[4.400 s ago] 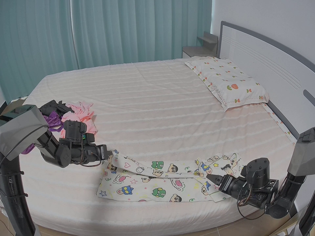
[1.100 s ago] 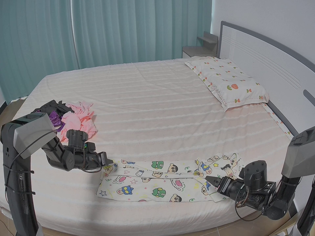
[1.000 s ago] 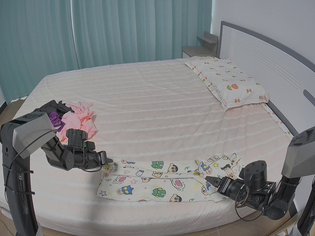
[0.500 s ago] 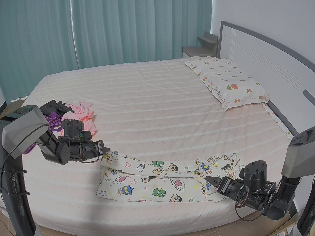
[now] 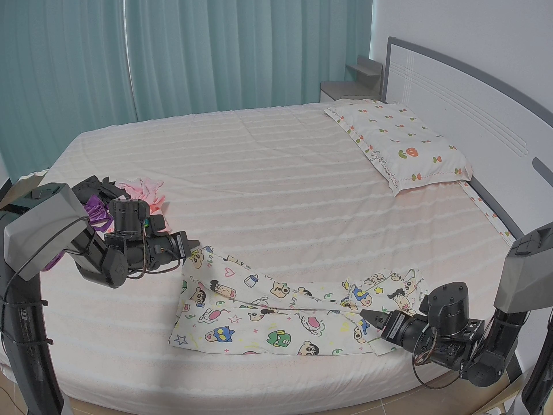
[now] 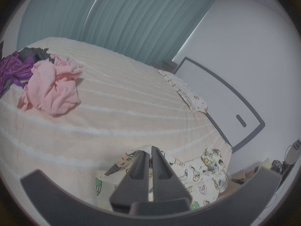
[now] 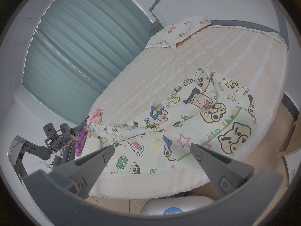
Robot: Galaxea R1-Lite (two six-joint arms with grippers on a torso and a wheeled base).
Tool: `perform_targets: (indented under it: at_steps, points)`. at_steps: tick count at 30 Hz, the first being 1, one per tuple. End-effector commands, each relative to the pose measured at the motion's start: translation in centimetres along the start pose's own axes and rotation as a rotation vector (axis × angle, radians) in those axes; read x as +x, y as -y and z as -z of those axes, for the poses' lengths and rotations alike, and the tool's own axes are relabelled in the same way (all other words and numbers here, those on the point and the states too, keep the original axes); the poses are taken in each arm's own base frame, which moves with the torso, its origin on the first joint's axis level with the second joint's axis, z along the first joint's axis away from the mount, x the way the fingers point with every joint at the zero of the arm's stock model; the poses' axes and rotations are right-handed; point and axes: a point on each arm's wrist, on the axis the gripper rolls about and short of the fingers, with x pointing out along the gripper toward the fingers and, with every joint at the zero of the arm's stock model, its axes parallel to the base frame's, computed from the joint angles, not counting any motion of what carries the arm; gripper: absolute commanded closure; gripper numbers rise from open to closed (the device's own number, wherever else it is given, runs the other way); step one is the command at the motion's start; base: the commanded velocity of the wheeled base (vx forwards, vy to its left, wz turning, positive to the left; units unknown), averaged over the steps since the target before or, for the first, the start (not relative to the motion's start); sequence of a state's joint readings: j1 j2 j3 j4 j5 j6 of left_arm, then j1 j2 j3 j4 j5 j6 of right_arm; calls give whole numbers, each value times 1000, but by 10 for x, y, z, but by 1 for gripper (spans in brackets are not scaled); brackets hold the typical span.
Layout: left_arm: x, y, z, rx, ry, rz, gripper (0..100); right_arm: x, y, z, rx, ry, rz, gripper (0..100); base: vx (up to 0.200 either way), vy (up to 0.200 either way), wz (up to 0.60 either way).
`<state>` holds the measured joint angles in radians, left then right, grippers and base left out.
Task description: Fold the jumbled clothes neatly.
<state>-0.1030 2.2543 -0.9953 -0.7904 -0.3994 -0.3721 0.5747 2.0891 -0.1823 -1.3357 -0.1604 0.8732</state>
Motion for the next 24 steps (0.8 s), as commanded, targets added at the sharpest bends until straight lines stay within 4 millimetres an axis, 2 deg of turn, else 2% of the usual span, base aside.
perform_targets:
  at_steps: [1, 8, 13, 15, 24]
  points:
    - [1, 3, 2, -23, 30, 7, 100, 0, 0, 0, 0, 0, 2, 0, 0, 0, 0]
    - [-11, 5, 11, -21, 61, 17, 100, 0, 0, 0, -1, -1, 1, 0, 0, 0, 0]
    - [-23, 3, 29, -18, 62, 18, 100, 0, 0, 0, -1, -2, 2, 0, 0, 0, 0]
    - [-32, 1, 45, -13, 64, 18, 100, 0, 0, 0, -1, -1, 1, 0, 0, 0, 0]
    - [-53, -1, 69, -15, 57, 21, 100, 0, 0, 0, -1, 0, 0, 0, 0, 0, 0]
